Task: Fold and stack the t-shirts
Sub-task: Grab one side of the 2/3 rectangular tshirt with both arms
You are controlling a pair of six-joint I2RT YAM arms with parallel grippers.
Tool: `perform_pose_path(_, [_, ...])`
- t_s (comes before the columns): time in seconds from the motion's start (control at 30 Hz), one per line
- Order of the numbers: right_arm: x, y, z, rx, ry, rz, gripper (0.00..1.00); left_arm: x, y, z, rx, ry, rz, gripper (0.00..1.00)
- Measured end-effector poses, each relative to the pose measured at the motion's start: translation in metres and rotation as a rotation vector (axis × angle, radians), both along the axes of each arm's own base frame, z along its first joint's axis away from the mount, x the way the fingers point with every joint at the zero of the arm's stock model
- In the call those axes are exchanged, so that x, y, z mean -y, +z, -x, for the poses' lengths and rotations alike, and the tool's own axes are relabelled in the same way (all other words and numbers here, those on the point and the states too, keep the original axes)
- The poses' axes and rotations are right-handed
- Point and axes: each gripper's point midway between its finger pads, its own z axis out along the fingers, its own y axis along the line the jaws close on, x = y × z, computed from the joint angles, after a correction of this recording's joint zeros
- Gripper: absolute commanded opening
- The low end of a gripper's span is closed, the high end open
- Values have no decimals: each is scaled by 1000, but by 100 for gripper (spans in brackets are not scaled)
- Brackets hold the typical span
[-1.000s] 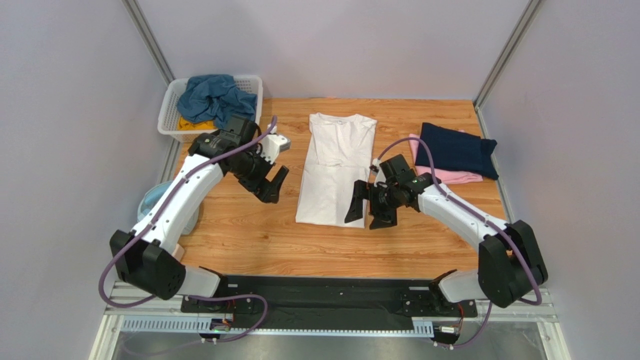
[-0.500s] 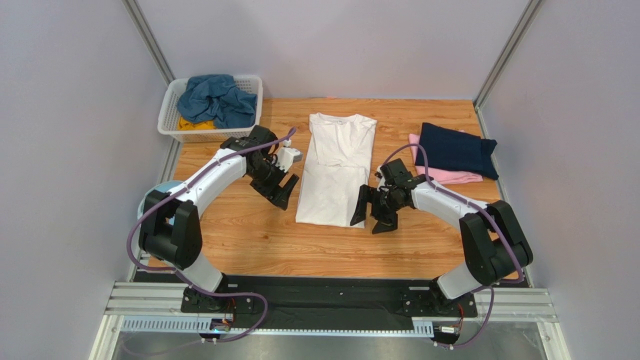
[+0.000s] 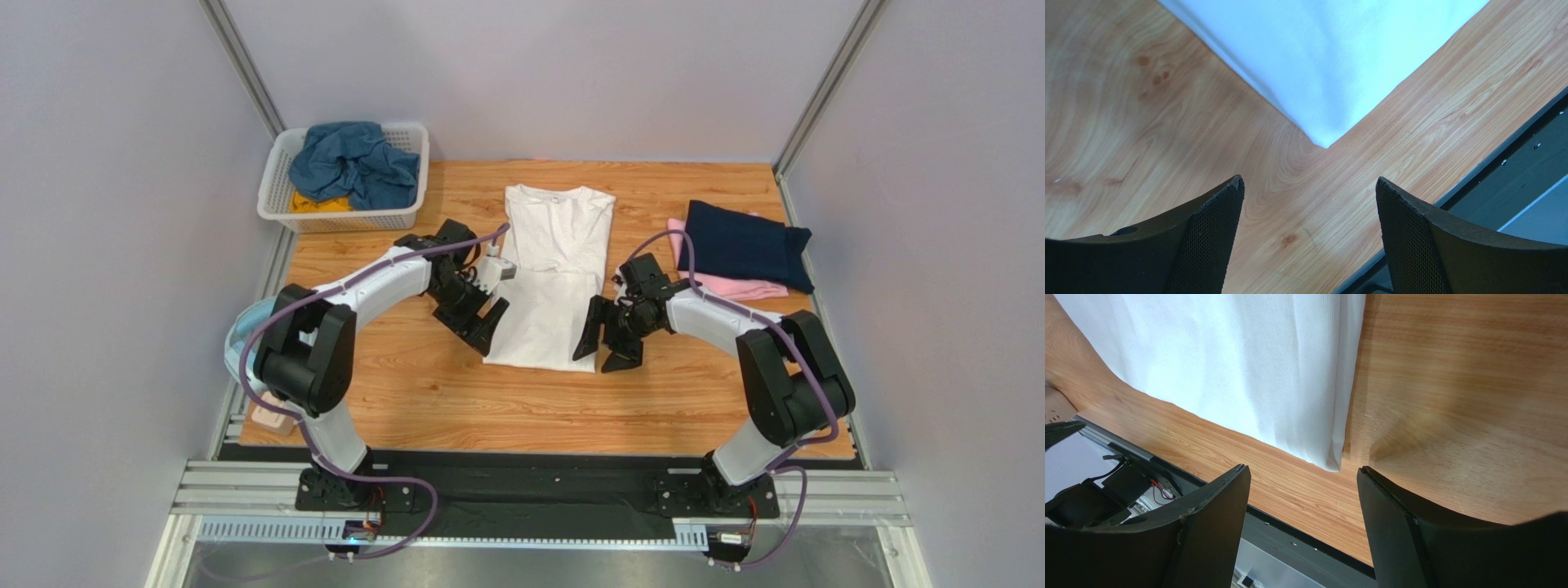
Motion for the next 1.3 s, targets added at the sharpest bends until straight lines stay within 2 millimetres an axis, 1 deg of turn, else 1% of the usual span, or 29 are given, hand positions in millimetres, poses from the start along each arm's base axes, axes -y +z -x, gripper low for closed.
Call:
perform_pose_path(0.13, [-1, 0, -2, 5, -13, -8, 66, 10, -15, 8, -54, -15, -9, 84])
perform_pose_path(0.23, [-2, 0, 0, 4, -19, -13, 64, 13, -23, 12, -83, -17, -16, 84])
perform_pose_path(0.4, [-4, 0, -1, 1, -29, -31, 59, 14, -30, 12, -102, -5, -23, 84])
perform_pose_path(0.53, [-7, 2, -3, 8, -32, -48, 57, 15, -34, 11, -106, -1, -24, 80])
perform_pose_path(0.57, [-8, 3, -4, 8, -33, -51, 56, 15, -35, 11, -108, 1, -25, 77])
perform_pose_path(0.97, [-10, 3, -4, 8, -38, -68, 52, 18, -37, 9, -116, 22, -16, 68])
perform_pose_path(1.13, [-10, -1, -2, -5, -41, -69, 50, 23, -37, 12, -136, 26, 0, 65])
perform_pose_path(1.23, [-10, -5, -1, -11, -41, -74, 49, 27, -38, 15, -144, 16, 6, 58])
perform_pose_path(1.3, [-10, -8, 2, -18, -43, -75, 48, 30, -38, 18, -154, 9, 11, 57])
